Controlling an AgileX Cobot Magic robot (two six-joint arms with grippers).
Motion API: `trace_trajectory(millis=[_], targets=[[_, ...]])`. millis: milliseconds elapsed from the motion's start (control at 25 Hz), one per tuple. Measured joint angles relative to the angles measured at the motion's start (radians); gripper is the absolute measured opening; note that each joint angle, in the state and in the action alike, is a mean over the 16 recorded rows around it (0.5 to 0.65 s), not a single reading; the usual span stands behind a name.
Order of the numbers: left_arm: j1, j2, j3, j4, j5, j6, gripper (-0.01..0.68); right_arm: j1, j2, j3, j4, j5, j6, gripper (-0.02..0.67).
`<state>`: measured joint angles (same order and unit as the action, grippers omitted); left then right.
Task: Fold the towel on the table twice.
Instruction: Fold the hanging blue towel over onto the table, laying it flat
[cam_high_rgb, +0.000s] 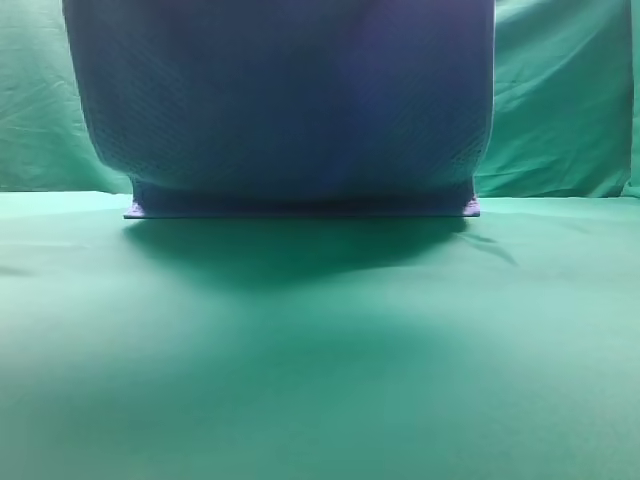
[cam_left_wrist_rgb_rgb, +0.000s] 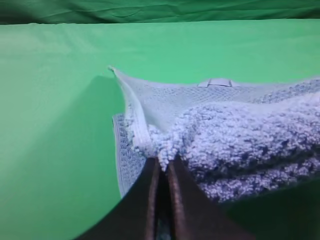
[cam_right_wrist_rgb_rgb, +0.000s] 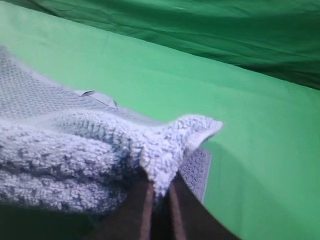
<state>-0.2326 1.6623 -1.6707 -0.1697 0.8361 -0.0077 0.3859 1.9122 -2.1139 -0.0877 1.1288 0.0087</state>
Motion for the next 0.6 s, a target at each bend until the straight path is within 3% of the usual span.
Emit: trace_trajectory(millis=[200,600], targets=[[0.000,-0.132,0.152,-0.011,-0.019,0.002,0.000,0.028,-0.145,0.207,0.003,-0.063,0.018,0.000],[-0.001,-0.397,0.498,-0.092,-0.025,0.018,0.000,0.115,-0.521,0.788,-0.032,-0.263,0.144,0.000]])
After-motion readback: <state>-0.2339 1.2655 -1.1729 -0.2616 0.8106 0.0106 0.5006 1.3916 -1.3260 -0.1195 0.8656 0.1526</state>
